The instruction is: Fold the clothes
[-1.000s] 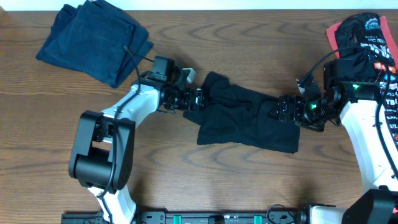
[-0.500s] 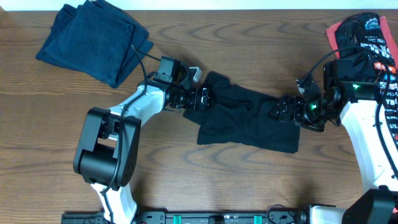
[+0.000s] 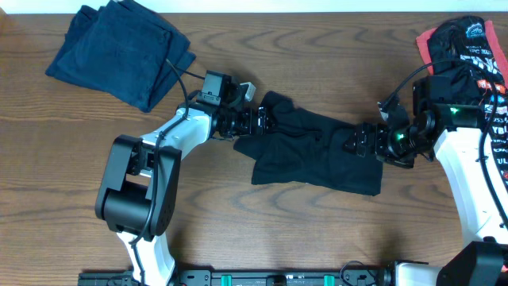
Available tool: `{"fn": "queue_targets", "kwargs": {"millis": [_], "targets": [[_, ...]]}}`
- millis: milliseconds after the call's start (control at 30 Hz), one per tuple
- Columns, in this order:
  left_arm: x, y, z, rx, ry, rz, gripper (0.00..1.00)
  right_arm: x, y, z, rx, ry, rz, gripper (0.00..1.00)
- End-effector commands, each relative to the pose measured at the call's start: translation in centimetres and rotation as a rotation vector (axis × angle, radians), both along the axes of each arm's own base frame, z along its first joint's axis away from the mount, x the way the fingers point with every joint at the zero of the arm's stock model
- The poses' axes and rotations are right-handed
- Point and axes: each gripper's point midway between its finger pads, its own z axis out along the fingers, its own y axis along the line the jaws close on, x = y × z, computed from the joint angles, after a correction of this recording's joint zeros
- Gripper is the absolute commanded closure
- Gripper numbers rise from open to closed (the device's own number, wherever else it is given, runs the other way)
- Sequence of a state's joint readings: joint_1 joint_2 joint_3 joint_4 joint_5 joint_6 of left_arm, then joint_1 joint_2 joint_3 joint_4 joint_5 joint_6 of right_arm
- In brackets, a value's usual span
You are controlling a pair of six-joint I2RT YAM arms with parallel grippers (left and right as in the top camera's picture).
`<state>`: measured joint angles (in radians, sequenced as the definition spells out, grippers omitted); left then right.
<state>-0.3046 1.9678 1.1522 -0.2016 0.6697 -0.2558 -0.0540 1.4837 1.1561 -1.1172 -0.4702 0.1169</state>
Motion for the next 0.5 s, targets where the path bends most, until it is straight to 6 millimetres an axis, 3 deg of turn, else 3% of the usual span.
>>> {"fn": "queue_targets", "kwargs": {"millis": [0,167,400,467], "targets": [[-0.7,0.5,-3.2,0.07,0.066,0.017,0.02,0.2,-0.3,0.3,-0.006,-0.02,0.005,0.02],[-1.3,0.5,-4.4,0.081,0.103,0.012,0.02,0.1,-0.3,0.3,-0.006,-0.016,0.006,0.02],[-3.8,1.4,-5.2,0.128,0.188,-0.036,0.01,0.1,-0.3,0.3,-0.006,-0.018,0.005,0.02],[-4.0,1.4,-5.3,0.131,0.199,-0.037,0.07,0.2,-0.3,0.3,-0.006,-0.02,0.005,0.02]]}}
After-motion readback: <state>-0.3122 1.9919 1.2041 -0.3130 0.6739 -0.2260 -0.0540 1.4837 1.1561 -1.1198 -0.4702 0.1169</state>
